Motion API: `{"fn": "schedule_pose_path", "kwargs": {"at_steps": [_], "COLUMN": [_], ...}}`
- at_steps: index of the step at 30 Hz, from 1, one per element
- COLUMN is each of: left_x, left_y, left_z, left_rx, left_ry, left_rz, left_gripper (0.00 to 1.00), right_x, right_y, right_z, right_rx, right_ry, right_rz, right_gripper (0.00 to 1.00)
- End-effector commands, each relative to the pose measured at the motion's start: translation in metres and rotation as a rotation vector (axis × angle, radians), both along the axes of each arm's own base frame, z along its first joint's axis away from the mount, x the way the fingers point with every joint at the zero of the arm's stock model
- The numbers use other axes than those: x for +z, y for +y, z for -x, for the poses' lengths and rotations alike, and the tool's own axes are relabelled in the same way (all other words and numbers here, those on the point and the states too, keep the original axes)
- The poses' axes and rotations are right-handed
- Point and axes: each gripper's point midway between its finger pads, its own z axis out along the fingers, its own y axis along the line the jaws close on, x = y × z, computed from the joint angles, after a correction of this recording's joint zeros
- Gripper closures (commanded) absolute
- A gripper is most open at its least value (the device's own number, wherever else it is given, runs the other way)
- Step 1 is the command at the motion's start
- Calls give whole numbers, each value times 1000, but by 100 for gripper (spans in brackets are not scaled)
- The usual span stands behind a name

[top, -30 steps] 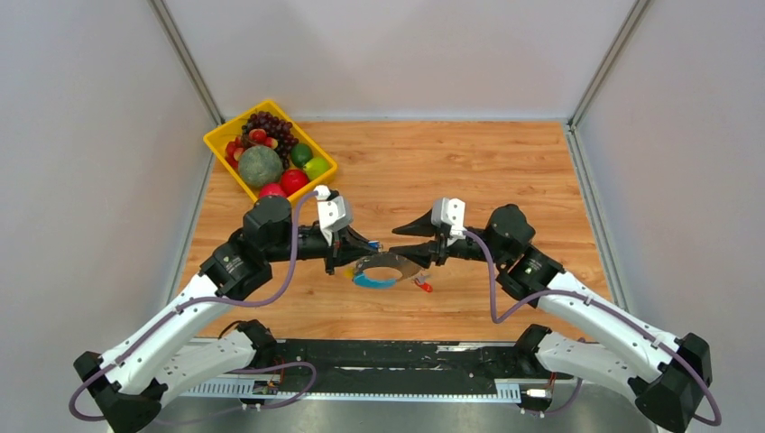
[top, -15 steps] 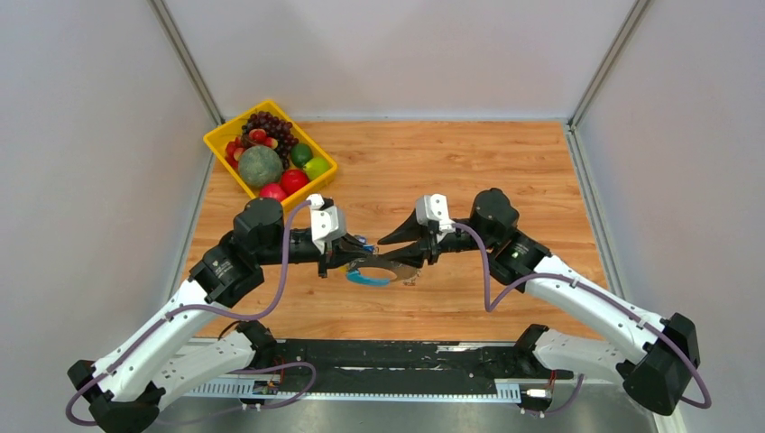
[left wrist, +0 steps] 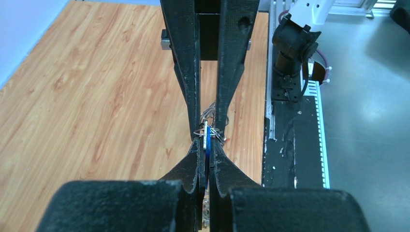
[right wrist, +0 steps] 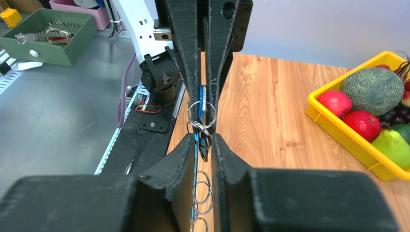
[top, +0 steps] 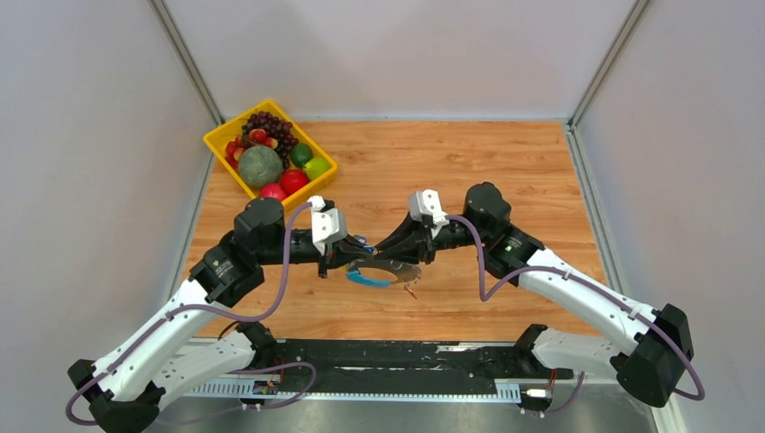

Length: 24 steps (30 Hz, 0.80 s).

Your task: Remove the keys from the keyring

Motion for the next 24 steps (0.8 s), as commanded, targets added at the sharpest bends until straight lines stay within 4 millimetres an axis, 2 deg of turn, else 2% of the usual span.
{"fn": "schedule_pose_path", "kwargs": {"at_steps": [1,5,12,20,24], "left_x": [32,29,19,7,-7], "left_y": [-2,-1,1,0,4], "left_z": [-2,-5,-16,-22,-41], "left_rx": [-20,1,54,66,159], "left_ry": [-105,-114,-125,-136,-164], "left_rz": [67,54,35,24,10], "left_gripper": [100,100,100,100,100], "right_x": [18,14,12,32,39], "right_y": [2,-1,-9,-12,-14], "right_z": [6,5,2,4,-6], "right_rx": [43,16,-58,-95,-166], "right_ry": [-19,-25,2,114,170], "right_rz": [-34,-34,-40,-135,-186], "right_gripper": [85,100,100,100,100]}}
